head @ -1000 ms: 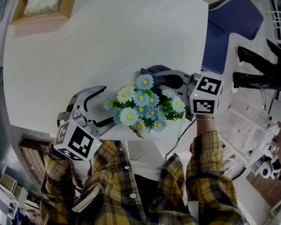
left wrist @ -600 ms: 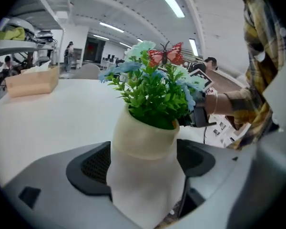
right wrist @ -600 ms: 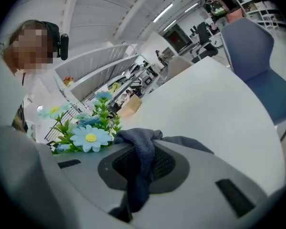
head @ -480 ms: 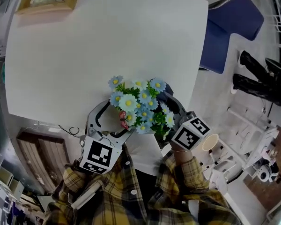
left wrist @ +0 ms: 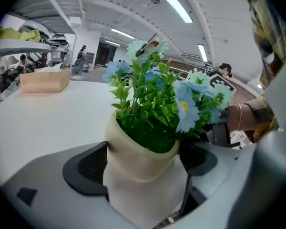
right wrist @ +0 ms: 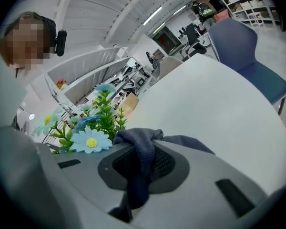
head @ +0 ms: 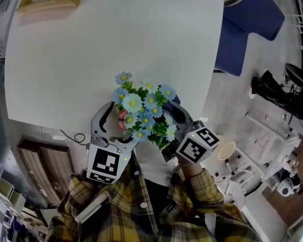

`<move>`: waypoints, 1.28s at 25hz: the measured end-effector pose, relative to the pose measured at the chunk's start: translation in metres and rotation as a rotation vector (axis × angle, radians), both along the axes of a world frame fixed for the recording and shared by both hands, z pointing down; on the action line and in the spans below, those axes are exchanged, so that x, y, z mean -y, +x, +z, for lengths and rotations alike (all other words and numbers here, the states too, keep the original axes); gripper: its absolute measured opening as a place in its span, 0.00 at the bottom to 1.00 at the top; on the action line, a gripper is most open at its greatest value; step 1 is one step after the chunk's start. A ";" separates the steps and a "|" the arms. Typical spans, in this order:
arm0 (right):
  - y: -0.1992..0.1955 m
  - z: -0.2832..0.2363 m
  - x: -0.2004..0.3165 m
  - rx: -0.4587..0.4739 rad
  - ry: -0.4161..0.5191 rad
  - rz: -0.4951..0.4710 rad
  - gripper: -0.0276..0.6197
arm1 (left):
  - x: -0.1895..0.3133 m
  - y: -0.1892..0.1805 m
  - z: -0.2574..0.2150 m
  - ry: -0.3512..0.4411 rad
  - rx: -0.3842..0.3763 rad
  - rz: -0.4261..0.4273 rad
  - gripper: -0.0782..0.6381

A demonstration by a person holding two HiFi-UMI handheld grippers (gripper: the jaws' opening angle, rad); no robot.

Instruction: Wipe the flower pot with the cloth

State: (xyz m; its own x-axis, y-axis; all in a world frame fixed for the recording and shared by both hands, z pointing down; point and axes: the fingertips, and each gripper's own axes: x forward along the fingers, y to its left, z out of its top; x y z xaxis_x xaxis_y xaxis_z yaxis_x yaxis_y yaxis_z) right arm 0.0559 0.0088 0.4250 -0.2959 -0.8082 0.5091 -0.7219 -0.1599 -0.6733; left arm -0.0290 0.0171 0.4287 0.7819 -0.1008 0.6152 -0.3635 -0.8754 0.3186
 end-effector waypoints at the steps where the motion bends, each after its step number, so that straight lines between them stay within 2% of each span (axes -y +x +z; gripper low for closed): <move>1: -0.002 0.000 -0.001 0.001 0.001 -0.013 0.08 | 0.001 -0.001 0.000 0.004 -0.001 0.009 0.75; 5: 0.001 0.001 0.003 0.006 0.015 -0.081 0.08 | 0.006 0.005 0.000 0.013 -0.010 0.084 0.75; 9: 0.009 0.010 0.016 0.032 0.023 -0.160 0.08 | 0.020 0.013 0.007 0.016 -0.009 0.195 0.75; 16: 0.017 0.010 0.048 0.001 0.057 -0.199 0.08 | 0.035 0.011 0.006 0.017 -0.030 0.411 0.75; 19: 0.018 0.007 0.062 -0.023 0.071 -0.257 0.08 | 0.038 0.009 0.004 0.022 -0.017 0.506 0.75; 27: 0.000 0.005 0.086 -0.015 0.113 -0.597 0.08 | 0.038 0.001 0.003 0.018 -0.031 0.726 0.75; 32: -0.054 -0.034 0.101 0.003 0.135 -0.864 0.08 | 0.035 -0.038 -0.034 0.024 -0.042 0.924 0.75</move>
